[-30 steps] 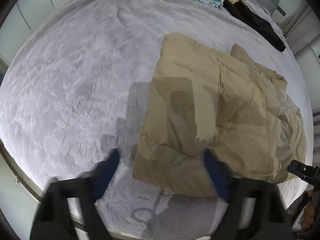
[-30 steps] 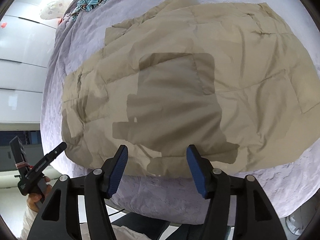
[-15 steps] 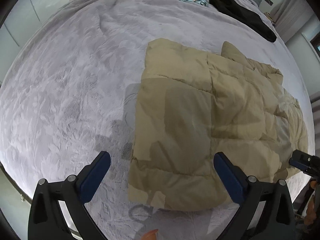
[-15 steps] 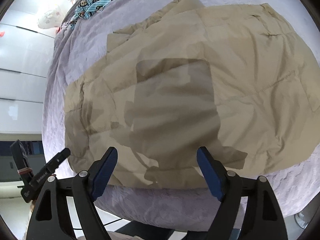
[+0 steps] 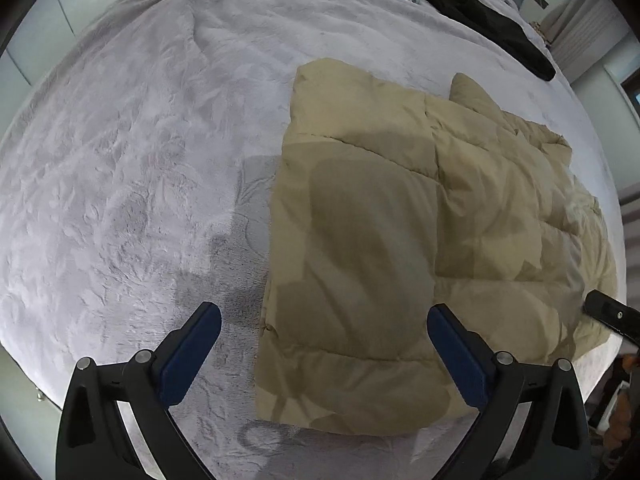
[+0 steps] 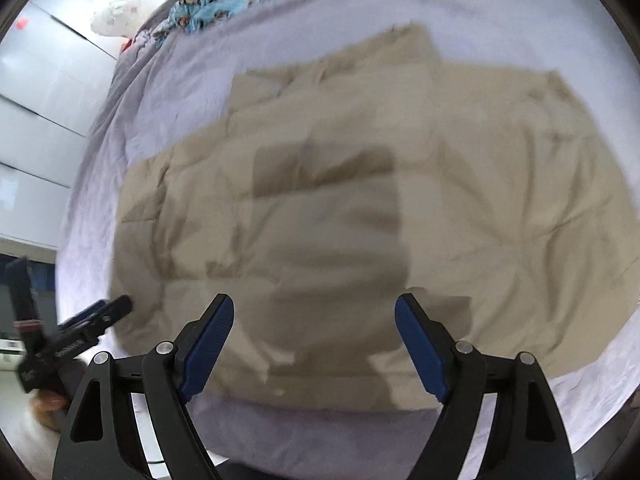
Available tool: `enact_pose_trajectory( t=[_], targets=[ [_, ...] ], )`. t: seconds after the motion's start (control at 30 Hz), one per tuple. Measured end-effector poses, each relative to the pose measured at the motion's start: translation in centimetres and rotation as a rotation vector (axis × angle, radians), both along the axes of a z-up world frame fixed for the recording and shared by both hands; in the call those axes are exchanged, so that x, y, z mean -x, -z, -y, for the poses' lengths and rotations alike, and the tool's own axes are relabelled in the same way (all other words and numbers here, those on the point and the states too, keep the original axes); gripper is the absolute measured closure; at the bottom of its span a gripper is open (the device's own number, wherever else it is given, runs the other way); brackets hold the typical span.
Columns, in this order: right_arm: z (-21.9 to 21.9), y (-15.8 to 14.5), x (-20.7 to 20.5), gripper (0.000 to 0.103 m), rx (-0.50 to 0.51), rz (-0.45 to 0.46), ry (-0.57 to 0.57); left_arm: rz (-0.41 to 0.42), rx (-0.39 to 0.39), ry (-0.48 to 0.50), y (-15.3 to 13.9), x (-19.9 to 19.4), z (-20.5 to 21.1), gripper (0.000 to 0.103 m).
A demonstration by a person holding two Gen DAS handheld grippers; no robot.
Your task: Fold large clothes
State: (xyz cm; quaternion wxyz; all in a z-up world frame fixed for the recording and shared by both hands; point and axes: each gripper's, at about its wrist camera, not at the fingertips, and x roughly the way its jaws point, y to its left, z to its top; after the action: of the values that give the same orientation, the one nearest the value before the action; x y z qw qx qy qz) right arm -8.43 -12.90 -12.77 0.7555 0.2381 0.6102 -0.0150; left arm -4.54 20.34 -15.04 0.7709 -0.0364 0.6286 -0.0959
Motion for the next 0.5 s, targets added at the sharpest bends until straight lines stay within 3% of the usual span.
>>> enact_pose_trajectory(
  t=[0.1, 0.33, 0.5],
  targets=[
    [0.4, 0.7, -0.1, 0.018, -0.104, -0.009, 0.046, -0.020, 0.045, -0.018, 0.3, -0.3, -0.5, 0.000],
    [-0.2, 1.8, -0.3, 0.018, -0.125, -0.039, 0.049, -0.016, 0.109, -0.004, 0.5, -1.4, -1.4, 0.000],
    [0.0, 2.6, -0.2, 0.018, -0.150, -0.058, 0.070, -0.070, 0.262, 0.057, 1.1, -2.9, -2.4, 0.000]
  ],
)
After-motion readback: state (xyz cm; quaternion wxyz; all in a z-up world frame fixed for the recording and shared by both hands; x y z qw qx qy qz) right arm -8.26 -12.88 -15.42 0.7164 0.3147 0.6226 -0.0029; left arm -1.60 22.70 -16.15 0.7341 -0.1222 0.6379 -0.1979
